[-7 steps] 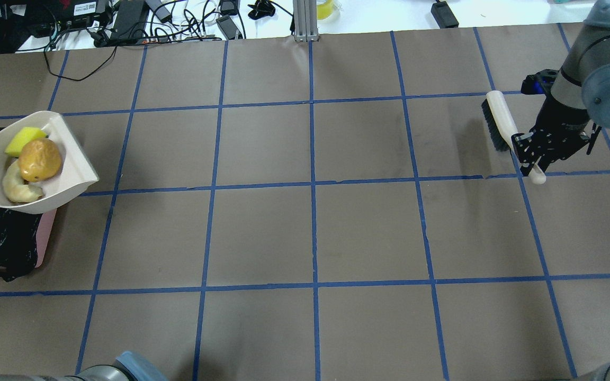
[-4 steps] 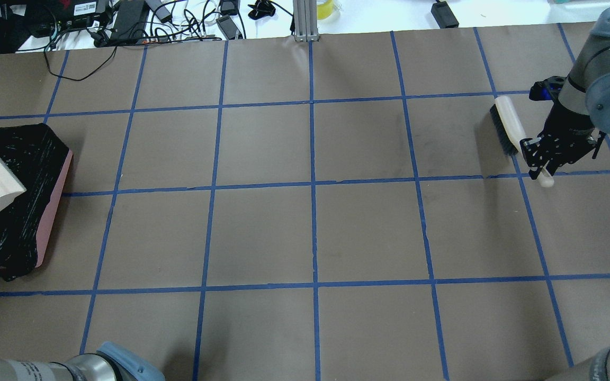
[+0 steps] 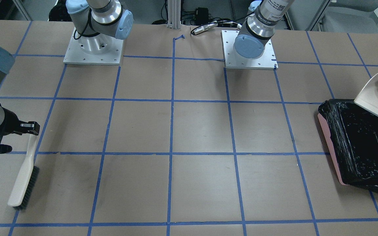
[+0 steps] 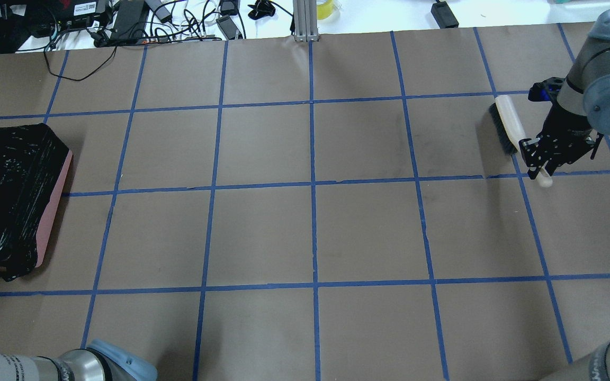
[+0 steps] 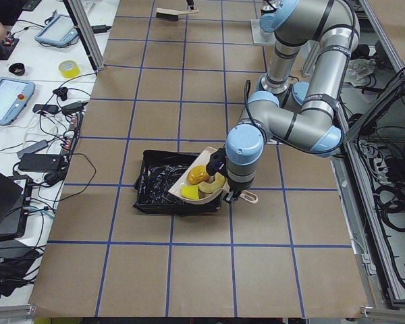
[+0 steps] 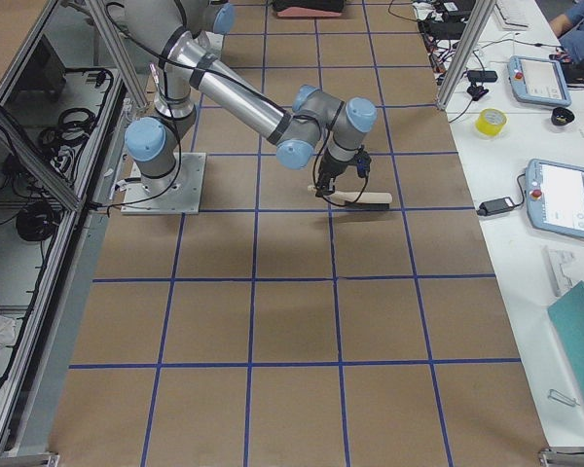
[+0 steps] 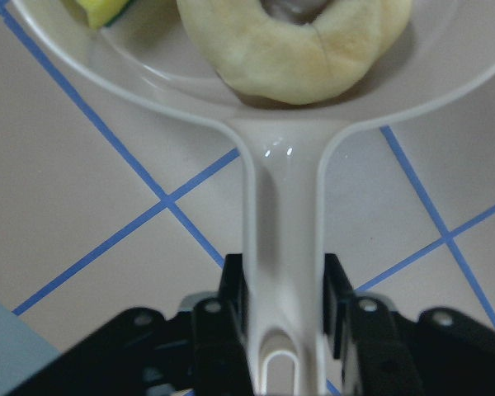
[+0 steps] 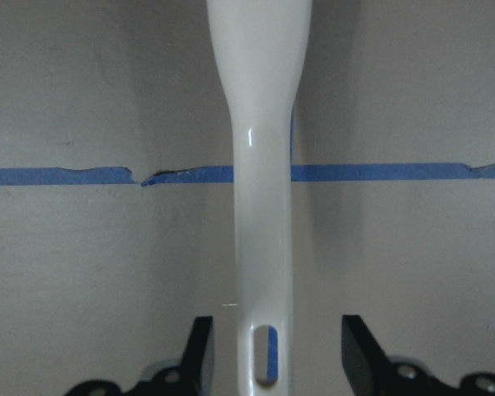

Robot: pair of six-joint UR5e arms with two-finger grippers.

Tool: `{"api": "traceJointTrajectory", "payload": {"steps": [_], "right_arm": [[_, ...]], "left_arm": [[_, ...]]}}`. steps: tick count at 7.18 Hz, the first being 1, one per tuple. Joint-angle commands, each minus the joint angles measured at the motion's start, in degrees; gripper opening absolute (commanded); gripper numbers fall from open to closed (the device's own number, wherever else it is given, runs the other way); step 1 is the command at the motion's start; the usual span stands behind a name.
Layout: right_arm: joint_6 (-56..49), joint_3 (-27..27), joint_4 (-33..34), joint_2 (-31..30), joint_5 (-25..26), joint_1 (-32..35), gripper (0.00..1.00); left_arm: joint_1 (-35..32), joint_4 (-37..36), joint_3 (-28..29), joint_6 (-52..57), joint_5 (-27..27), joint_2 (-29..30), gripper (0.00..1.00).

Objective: Sweep and dump trash into bin
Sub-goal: 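Tip the dustpan into the bin with the left gripper while the right releases the brush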

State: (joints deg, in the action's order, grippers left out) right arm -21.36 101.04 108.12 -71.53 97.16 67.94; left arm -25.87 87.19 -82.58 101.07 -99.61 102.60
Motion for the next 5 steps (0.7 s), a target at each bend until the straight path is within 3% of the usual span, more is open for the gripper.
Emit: {"api": "traceJointTrajectory", "payload": {"steps": [1,2,4,5], "right_arm": [[0.1,-0.1,0.5,0.1,0.0,0.0,1.0],[0.3,-0.5,-0.1,-0.4,0.0,0.0,1.0],[0.1,-2.3,-0.8,-3.8,-0.6,0.5,1.0],[0.0,-4.6,-4.6,-6.4,-0.8,0.7,1.0]], "left_arm": [[-7.7,-0.4,2.9,0.8,-12.1,0.2,0.0],[-8.3,-0.4,3.1,1.5,-13.9,0.7,0.0],[-12.2,-3.8,1.7,4.7,-25.0,2.0,0.0],[-15.1,-4.4,0.7,4.7,-26.5,1.7,0.0]]}}
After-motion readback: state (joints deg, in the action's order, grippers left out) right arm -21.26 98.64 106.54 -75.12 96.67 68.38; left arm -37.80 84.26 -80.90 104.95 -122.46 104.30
